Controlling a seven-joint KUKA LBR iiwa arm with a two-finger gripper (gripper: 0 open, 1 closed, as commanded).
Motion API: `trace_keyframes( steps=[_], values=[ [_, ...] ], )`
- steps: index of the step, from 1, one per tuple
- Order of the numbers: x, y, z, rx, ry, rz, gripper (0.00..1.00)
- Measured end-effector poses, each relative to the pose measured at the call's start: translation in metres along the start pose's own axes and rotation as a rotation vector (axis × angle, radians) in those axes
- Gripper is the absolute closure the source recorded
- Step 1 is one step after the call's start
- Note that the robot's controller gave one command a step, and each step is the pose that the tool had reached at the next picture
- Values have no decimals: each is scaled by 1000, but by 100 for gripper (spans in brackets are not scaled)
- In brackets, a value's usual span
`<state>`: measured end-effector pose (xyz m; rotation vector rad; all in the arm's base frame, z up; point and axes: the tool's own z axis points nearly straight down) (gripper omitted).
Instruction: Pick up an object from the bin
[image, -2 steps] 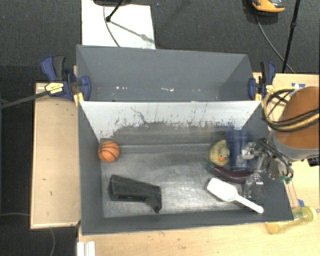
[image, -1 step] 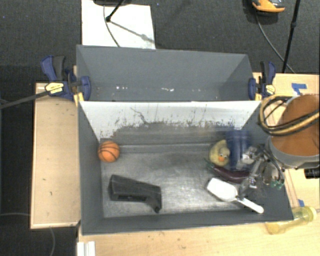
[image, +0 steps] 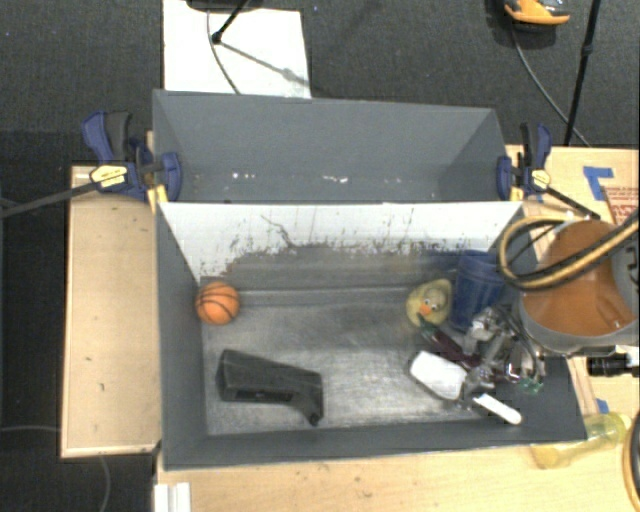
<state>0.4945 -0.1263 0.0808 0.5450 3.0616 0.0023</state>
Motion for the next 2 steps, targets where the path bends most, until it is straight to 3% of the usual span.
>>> trace_keyframes(
  steps=[1,2],
  values=[
    [8,0,-10,7,31,16,100],
    [8,0,-8,7,31,18,100]
  ],
)
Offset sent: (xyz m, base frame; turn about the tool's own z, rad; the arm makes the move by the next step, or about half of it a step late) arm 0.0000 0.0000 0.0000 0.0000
